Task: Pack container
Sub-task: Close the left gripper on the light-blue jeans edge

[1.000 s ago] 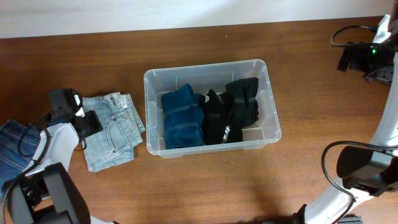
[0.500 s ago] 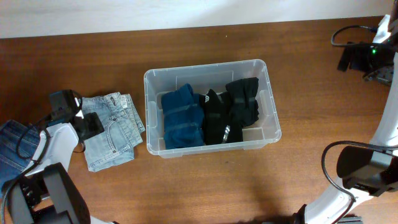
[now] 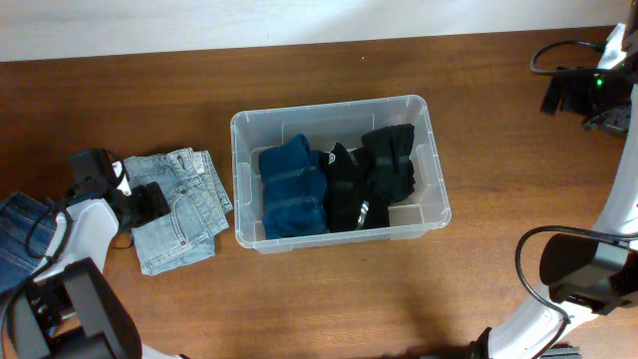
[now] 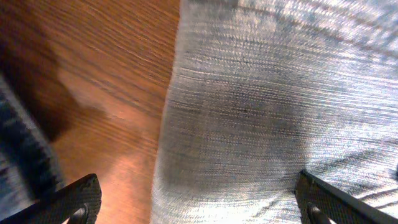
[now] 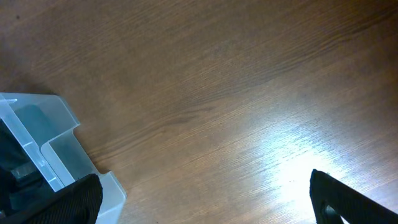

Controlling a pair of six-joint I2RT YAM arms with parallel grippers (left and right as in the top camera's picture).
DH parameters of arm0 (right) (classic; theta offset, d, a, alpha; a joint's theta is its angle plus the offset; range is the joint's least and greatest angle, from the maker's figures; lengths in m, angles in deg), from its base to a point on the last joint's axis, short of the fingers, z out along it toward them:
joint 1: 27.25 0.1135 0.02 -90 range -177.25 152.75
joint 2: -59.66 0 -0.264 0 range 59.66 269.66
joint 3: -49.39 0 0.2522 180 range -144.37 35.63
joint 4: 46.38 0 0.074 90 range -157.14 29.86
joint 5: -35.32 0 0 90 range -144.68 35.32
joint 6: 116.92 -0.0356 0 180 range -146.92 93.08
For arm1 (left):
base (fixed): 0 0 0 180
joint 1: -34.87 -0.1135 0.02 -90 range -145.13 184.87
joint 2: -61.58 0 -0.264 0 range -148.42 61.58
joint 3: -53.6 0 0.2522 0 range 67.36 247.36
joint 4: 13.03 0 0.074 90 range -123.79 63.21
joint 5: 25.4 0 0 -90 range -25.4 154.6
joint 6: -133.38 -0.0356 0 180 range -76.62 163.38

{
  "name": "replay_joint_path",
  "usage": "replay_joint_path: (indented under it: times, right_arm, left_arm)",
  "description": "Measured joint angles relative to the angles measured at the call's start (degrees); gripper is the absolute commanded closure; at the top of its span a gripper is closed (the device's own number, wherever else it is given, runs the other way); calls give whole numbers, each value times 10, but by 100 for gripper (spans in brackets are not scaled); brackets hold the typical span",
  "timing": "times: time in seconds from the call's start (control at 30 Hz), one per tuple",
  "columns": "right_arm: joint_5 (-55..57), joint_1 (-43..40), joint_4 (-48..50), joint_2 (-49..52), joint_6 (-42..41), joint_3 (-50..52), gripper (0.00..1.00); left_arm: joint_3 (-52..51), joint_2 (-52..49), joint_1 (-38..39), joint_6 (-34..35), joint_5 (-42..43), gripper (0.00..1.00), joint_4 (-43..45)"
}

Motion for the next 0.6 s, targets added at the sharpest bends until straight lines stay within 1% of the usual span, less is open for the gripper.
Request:
replay_joint_path:
  times: [0.17,0.3,0.33,0.4,0.47,0.6]
  right_arm:
    - [0,0,0,0,0,0,2]
    - [0,0,0,0,0,0,2]
    - [0,0,0,0,0,0,2]
    - [0,0,0,0,0,0,2]
    - [0,0,0,0,0,0,1]
    - [0,0,0,0,0,0,2]
  left_arm:
    - [8,-34,-5,-11,18,2,12]
    - [16,-46,-9,-26,37,11,15]
    - [17,-47,-10,-29,42,18,15]
    - [18,-49,-10,-38,54,23,15]
    - [20,-53,-11,-56,70,23,17]
    - [22,-54,-12,-67,75,23,15]
